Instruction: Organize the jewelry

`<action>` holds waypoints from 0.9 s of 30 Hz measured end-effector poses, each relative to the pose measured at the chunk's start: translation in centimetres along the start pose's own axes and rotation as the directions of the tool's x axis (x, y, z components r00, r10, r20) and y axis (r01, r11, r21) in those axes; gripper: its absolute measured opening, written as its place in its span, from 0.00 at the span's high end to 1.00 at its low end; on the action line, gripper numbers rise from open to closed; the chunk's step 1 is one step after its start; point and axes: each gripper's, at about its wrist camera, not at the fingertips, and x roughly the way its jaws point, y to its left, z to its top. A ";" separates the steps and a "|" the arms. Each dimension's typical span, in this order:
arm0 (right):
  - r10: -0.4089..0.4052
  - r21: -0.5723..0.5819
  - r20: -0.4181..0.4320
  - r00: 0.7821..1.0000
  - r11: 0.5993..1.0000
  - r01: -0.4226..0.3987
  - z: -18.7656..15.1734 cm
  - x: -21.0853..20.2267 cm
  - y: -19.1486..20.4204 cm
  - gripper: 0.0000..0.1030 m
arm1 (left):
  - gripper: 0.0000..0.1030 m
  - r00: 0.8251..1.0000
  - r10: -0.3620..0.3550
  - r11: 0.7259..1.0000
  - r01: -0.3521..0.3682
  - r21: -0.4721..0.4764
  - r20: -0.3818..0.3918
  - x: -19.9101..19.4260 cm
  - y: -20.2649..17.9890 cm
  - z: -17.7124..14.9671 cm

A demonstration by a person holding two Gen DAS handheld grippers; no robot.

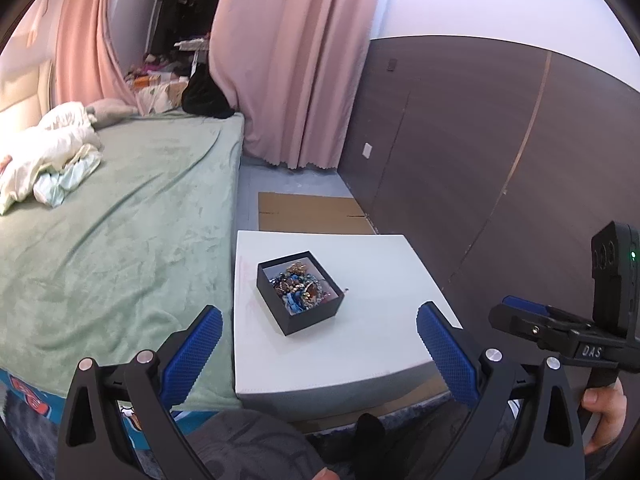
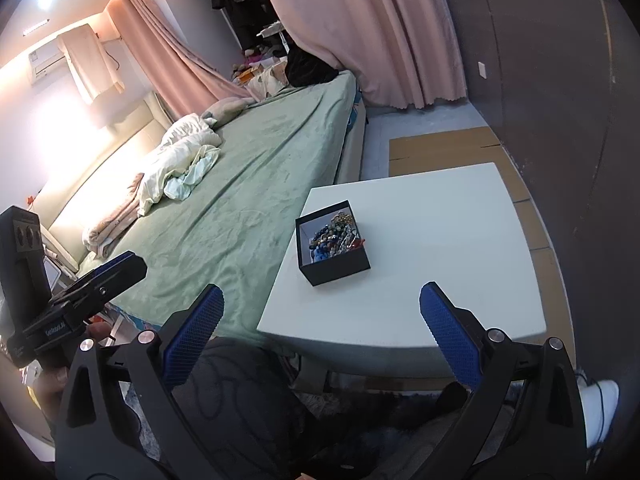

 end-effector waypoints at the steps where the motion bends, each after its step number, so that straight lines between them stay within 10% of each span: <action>1: -0.013 0.001 0.005 1.000 1.000 0.013 -0.4 -0.6 0.2 0.05 | 0.08 1.000 -0.002 1.000 0.002 0.010 0.002 -0.5 -0.3 -0.2; 27: -0.109 -0.049 0.044 0.993 0.993 0.112 -4.8 -7.2 2.0 0.05 | 0.08 0.994 -0.009 0.999 0.003 0.046 0.110 -8.0 -2.2 -2.9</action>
